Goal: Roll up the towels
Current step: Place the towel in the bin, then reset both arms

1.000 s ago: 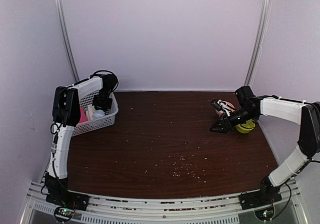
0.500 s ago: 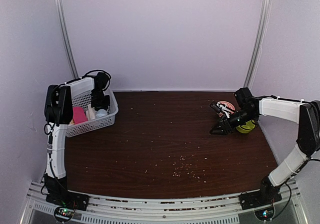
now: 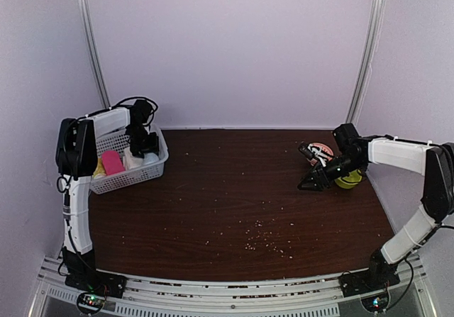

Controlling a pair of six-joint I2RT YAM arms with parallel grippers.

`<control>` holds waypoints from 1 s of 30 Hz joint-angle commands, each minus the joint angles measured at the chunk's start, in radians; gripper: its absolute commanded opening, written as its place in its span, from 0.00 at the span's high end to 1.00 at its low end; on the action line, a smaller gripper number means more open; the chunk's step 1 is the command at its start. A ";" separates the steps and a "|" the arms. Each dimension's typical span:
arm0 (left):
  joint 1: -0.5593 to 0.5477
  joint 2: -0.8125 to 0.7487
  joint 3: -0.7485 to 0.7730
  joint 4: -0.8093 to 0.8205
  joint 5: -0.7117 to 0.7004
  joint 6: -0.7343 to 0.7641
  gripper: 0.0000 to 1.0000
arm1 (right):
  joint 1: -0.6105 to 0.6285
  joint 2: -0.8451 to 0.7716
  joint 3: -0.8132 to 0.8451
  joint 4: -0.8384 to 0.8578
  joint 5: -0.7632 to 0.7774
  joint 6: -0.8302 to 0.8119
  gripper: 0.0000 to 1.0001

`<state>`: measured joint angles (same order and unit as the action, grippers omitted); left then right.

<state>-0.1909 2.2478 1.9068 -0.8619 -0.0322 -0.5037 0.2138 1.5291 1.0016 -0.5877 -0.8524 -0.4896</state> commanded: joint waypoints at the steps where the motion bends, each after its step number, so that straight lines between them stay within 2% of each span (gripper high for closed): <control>1: -0.005 -0.103 -0.015 0.022 0.044 0.000 0.37 | -0.002 -0.046 0.020 -0.005 0.012 0.013 0.48; 10: -0.004 -0.228 -0.089 -0.005 0.022 0.012 0.38 | -0.003 -0.067 0.076 -0.041 0.036 0.013 0.48; 14: -0.010 -0.341 -0.152 0.047 0.070 0.079 0.40 | -0.007 -0.095 0.180 -0.048 0.159 0.037 0.48; 18: -0.045 -0.526 -0.272 0.187 0.157 0.192 0.39 | -0.045 -0.115 0.262 0.057 0.323 0.145 0.47; 19: -0.053 -0.552 -0.282 0.188 0.164 0.220 0.42 | -0.063 -0.113 0.282 0.093 0.371 0.203 0.41; 20: -0.058 -0.580 -0.300 0.194 0.162 0.240 0.44 | -0.087 -0.114 0.293 0.151 0.442 0.284 0.27; 21: -0.060 -0.603 -0.328 0.212 0.152 0.253 0.45 | -0.115 -0.117 0.293 0.199 0.496 0.359 0.08; 22: -0.061 -0.634 -0.368 0.241 0.154 0.274 0.45 | -0.146 -0.116 0.295 0.232 0.518 0.404 0.01; 27: -0.075 -0.827 -0.685 0.568 0.162 0.327 0.45 | -0.264 -0.107 0.266 0.333 0.514 0.518 0.00; 30: -0.079 -0.870 -0.739 0.616 0.149 0.372 0.40 | -0.277 -0.116 0.275 0.350 0.551 0.548 0.00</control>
<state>-0.2630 1.4044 1.2415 -0.4393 0.1150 -0.2211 -0.0475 1.4269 1.2804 -0.3248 -0.3790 -0.0582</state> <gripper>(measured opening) 0.572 1.000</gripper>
